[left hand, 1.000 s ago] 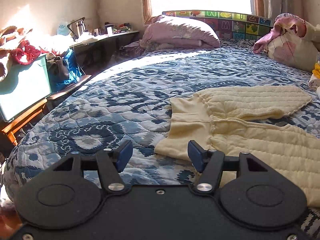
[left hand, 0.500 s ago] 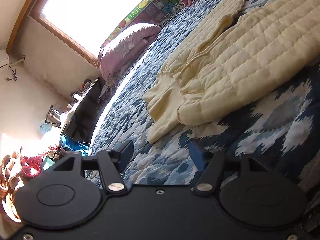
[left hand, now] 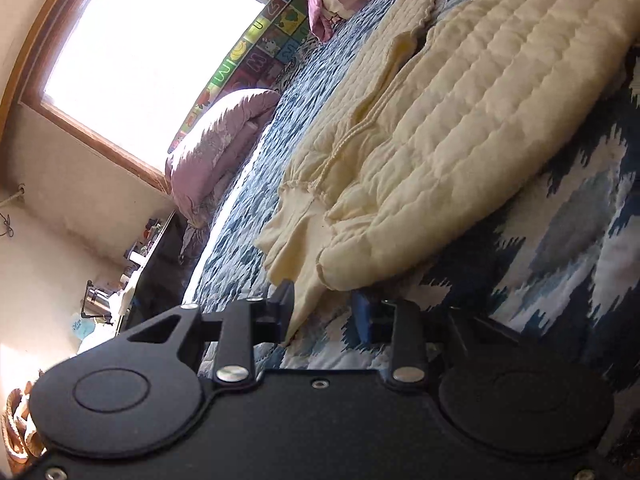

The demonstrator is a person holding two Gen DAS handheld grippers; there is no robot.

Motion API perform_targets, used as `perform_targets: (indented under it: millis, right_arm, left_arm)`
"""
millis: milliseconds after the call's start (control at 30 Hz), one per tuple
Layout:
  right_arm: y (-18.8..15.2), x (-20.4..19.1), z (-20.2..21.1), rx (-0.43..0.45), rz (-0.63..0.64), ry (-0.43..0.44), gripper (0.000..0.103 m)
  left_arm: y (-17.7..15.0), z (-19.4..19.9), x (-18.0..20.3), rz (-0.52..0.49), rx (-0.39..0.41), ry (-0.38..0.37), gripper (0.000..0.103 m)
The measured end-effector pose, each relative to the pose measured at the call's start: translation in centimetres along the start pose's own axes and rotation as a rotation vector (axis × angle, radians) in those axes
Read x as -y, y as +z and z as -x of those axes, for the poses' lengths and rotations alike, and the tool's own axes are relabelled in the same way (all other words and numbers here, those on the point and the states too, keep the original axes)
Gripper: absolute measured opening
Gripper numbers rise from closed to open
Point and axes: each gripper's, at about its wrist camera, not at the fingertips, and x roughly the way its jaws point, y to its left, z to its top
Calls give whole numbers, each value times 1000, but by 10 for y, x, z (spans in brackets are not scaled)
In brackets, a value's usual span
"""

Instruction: Fold clothes

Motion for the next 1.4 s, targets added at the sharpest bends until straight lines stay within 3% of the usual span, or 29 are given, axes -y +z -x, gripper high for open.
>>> perform_targets:
  millis: [233, 333, 500, 700, 833, 933, 1000, 1267, 1400]
  right_arm:
    - [12, 71, 9, 99, -266, -39, 9]
    - [24, 113, -1, 113, -354, -53, 9]
    - [46, 179, -41, 112, -397, -94, 8]
    - [75, 234, -96, 91, -385, -138, 8]
    - [88, 265, -138, 49, -395, -136, 8]
    - [95, 285, -173, 16, -401, -129, 8]
    - [103, 293, -194, -4, -390, -131, 8]
    - [124, 310, -250, -58, -379, -96, 8]
    - [129, 314, -267, -79, -369, -78, 8]
  left_arm:
    - [21, -11, -54, 454, 19, -76, 2]
    - [35, -22, -69, 574, 38, -71, 2]
    - [58, -55, -79, 689, 39, -61, 1]
    - [73, -85, -103, 748, 46, -40, 1]
    - [78, -106, -118, 816, 45, -21, 1]
    - [83, -122, -115, 813, 17, -4, 1]
    - [86, -133, -110, 770, -11, 6, 1]
    - [81, -153, -117, 779, -52, 46, 0]
    - [72, -159, -119, 808, -77, 2, 0]
